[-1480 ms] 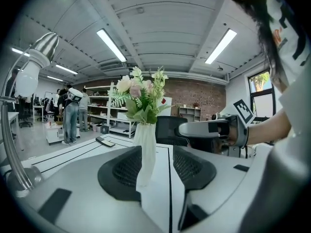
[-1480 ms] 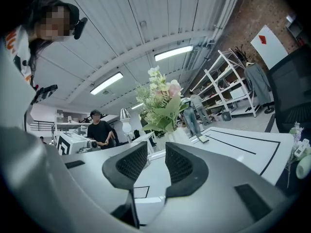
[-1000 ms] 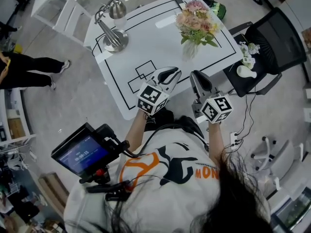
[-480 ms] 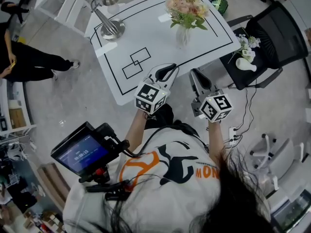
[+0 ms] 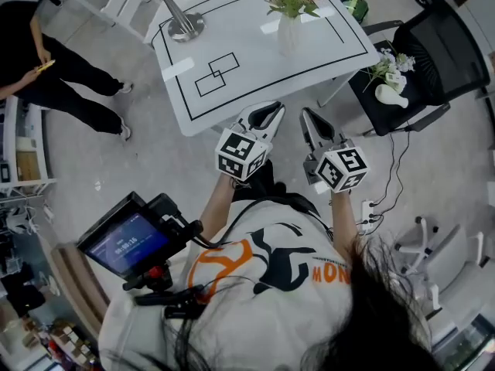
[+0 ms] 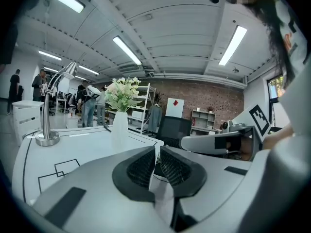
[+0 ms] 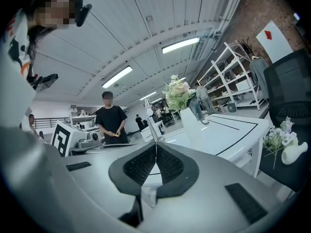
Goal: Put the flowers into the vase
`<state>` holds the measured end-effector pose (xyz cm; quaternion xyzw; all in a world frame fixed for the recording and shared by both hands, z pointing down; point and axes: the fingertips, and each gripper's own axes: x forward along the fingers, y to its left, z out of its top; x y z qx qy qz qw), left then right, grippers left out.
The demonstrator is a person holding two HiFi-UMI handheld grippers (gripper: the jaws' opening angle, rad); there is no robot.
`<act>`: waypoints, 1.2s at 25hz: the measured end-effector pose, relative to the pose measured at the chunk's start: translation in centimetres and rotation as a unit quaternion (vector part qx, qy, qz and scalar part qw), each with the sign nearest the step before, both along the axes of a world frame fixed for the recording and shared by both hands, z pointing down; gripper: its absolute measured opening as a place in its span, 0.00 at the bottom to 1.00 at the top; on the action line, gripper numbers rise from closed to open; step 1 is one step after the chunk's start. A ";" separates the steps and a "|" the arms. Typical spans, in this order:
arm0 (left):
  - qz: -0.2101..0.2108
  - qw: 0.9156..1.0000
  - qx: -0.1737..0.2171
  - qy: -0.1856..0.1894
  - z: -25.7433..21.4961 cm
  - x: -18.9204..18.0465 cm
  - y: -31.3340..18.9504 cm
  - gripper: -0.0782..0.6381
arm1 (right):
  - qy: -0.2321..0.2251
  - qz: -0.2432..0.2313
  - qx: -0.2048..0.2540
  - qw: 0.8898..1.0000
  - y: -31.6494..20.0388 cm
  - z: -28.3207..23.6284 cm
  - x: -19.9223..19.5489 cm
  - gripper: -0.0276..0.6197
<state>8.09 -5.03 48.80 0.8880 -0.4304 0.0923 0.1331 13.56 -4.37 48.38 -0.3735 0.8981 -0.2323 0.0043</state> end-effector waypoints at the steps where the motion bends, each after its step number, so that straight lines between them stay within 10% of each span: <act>1: -0.003 1.000 -0.003 0.001 0.2 -0.1 0.0 0.16 | 0.002 -0.004 -0.002 1.000 0.0 0.1 -0.2 0.07; 30: -0.005 1.000 0.012 -0.014 -1.2 0.1 5.5 0.16 | 0.013 -0.029 0.045 0.998 5.7 -2.3 -1.7 0.06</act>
